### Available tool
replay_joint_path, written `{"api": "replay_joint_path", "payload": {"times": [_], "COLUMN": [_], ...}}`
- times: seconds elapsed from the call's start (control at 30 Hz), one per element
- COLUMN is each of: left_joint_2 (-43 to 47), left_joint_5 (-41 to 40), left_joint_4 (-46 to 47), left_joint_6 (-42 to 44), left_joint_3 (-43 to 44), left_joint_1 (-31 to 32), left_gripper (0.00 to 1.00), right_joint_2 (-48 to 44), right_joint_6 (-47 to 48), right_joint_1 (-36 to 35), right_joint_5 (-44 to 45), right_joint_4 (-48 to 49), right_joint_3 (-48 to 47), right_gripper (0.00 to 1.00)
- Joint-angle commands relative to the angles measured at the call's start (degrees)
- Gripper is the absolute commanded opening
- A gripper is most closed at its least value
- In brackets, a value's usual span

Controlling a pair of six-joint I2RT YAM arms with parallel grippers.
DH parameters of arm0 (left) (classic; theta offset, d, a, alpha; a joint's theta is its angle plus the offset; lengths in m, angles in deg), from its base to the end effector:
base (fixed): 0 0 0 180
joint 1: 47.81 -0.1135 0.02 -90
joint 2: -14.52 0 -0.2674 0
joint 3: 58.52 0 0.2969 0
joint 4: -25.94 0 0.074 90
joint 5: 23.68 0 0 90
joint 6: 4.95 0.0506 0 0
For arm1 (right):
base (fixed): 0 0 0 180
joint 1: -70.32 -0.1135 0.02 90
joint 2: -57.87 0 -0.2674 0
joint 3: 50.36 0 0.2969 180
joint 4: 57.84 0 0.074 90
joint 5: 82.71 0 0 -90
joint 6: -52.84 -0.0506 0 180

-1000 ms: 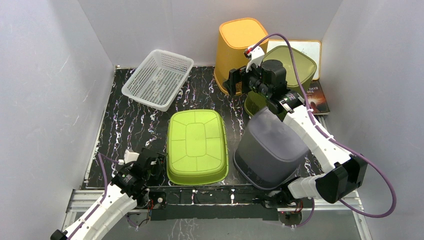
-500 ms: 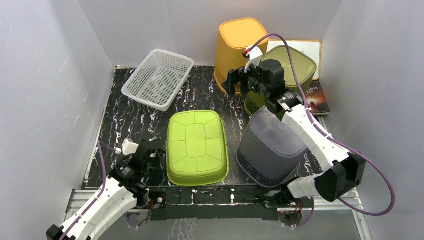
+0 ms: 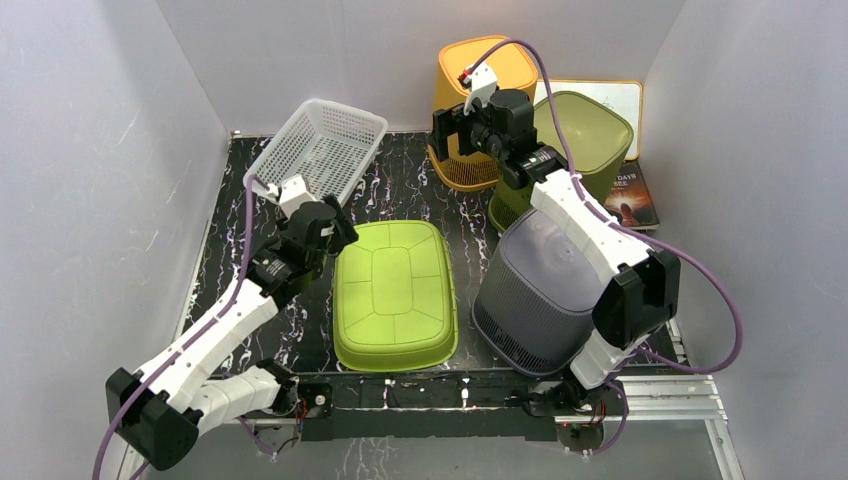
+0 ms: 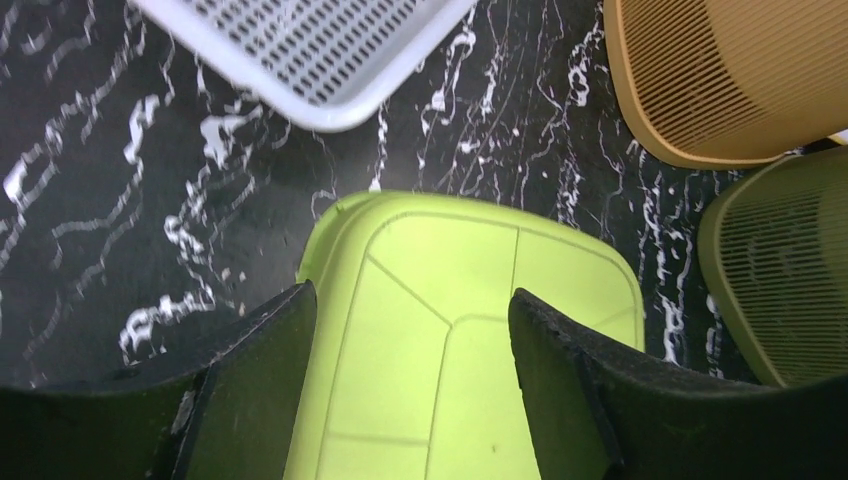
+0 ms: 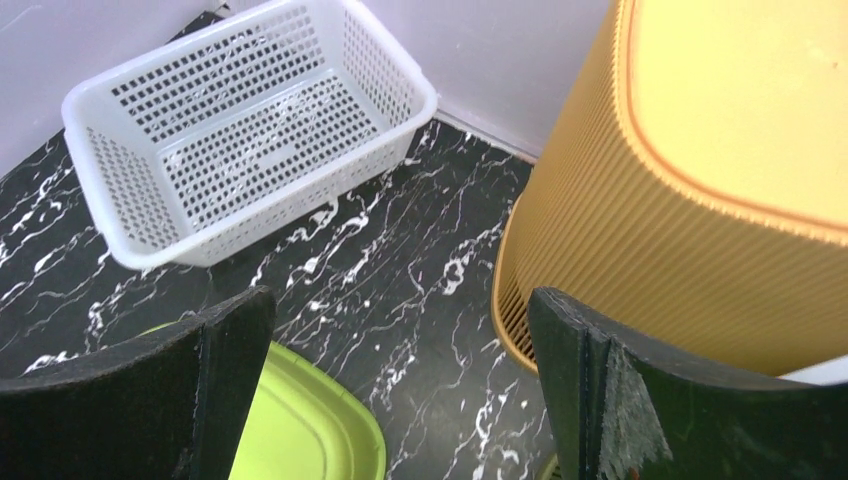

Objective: Turn the large container upside down

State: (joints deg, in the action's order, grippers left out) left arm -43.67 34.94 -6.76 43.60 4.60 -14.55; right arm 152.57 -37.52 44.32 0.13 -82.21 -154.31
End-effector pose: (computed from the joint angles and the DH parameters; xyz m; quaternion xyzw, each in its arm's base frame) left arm 0.2474 -0.1307 0.3116 -0.1982 0.8121 -0.1178 0.5359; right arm 0.4061 0.2051 0.3953 -0.2128 0.7643 0.1866 0.5795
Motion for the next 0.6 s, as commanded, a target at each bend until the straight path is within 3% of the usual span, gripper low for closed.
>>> {"api": "replay_joint_path", "payload": {"times": [0.0, 0.1, 0.3, 0.57], "left_joint_2": [-4.8, -10.3, -25.0, -37.9], "left_joint_5": [-6.2, -6.8, 1.3, 7.4], "left_joint_4": [10.0, 16.5, 22.7, 24.7], "left_joint_6": [15.6, 21.5, 26.0, 36.0], "left_joint_3": [3.4, 4.7, 11.4, 21.5], "left_joint_1": [0.0, -1.6, -10.2, -13.8], "left_gripper": [0.69, 0.71, 0.72, 0.7], "right_joint_2": [0.7, 1.2, -1.8, -13.1], "right_joint_6": [1.6, 1.9, 0.7, -1.5], "right_joint_1": [0.9, 1.7, 2.2, 2.2], "right_joint_5": [1.0, 0.6, -2.2, -6.1], "right_joint_4": [11.0, 17.1, 19.0, 19.0], "right_joint_3": [-5.0, -4.9, -4.5, 7.3], "right_gripper": [0.98, 0.98, 0.98, 0.98]}}
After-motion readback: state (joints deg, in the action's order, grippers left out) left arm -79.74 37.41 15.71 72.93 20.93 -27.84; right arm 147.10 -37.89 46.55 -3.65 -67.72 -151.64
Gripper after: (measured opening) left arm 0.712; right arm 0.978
